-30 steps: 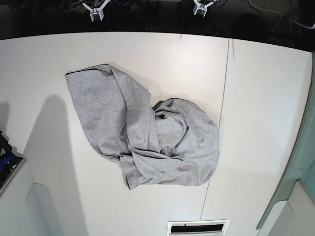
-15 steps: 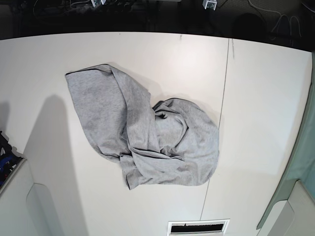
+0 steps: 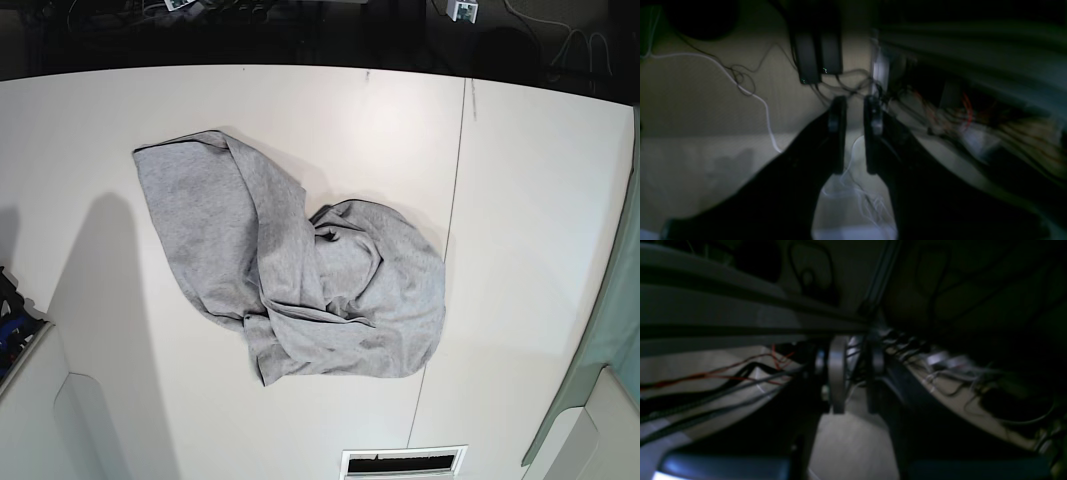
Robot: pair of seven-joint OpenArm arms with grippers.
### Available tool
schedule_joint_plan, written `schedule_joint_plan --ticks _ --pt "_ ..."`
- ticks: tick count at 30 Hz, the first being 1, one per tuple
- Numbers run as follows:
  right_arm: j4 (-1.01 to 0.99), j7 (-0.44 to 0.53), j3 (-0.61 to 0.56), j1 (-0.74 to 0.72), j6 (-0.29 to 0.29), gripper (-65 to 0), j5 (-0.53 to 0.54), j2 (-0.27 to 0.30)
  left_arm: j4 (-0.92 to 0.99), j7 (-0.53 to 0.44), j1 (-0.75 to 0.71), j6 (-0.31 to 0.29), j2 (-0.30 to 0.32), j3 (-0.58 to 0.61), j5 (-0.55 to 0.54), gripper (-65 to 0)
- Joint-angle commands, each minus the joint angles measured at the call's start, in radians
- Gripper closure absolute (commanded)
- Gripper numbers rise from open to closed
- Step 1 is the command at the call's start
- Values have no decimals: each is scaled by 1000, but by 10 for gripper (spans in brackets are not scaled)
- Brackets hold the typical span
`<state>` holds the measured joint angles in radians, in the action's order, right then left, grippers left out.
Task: Layout the t-shirt on the table in an organized manner, then fold the t-shirt properly
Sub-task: 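Lower both grippers from rest toward the crumpled grey t-shirt, then grasp the grey t-shirt fabric with both grippers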
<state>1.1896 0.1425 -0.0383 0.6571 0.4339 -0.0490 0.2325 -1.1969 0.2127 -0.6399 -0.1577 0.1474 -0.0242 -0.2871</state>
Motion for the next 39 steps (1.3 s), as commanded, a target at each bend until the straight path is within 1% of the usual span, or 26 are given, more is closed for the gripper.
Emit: schedule_joint_plan --ticks 1,4,7,10,13,16,17,20,22,23,24,26,27,29,32,34,39 --pt "48 19 3 35 18 -97 8 15 -60 5 -33 -26 6 -30 -18 -126" --pt "159 19 2 91 40 -97 10 31 -196 39 -83 -75 27 -108 -94 -135" --pt "266 19 4 137 45 -97 51 43 -318 68 -128 -123 54 -176 -146 -158" --pt "366 19 5 166 45 -97 88 60 -422 77 -167 -124 73 -238 -176 -169" --pt "455 18 5 172 45 -97 92 73 -511 85 -189 -124 87 -297 -201 -170" --pt "534 18 9 166 44 -97 95 75 -598 122 -191 -123 117 -347 -204 -198" --pt "558 18 9 158 44 -97 97 75 -626 121 -191 -123 132 -361 -204 -204" --pt "609 14 9 110 44 -98 130 75 -710 122 -178 -123 180 -393 -227 -212" --pt "621 4 9 58 43 -98 145 74 -748 125 -154 -122 215 -402 -251 -229" --pt "621 -12 9 28 42 -100 154 72 -758 127 -138 -116 231 -401 -259 -242" --pt "620 -40 9 -4 41 -120 163 68 -760 129 -118 -116 246 -401 -271 -253" --pt "618 -104 9 -74 32 -197 198 51 -754 129 -68 -116 271 -399 -283 -259" --pt "618 -130 9 -111 18 -237 219 40 -747 129 -37 -116 284 -396 -284 -259" --pt "614 -156 9 -185 -7 -283 245 15 -728 129 26 -116 308 -380 -296 -259" --pt "586 -166 9 -283 -40 -287 244 -35 -680 129 122 -116 336 -322 -304 -259" --pt "539 -190 9 -359 -70 -287 244 -79 -622 128 201 -116 346 -255 -303 -259" --pt "330 -192 9 -564 -72 -287 229 -182 -428 106 411 -116 343 -74 -296 -259"
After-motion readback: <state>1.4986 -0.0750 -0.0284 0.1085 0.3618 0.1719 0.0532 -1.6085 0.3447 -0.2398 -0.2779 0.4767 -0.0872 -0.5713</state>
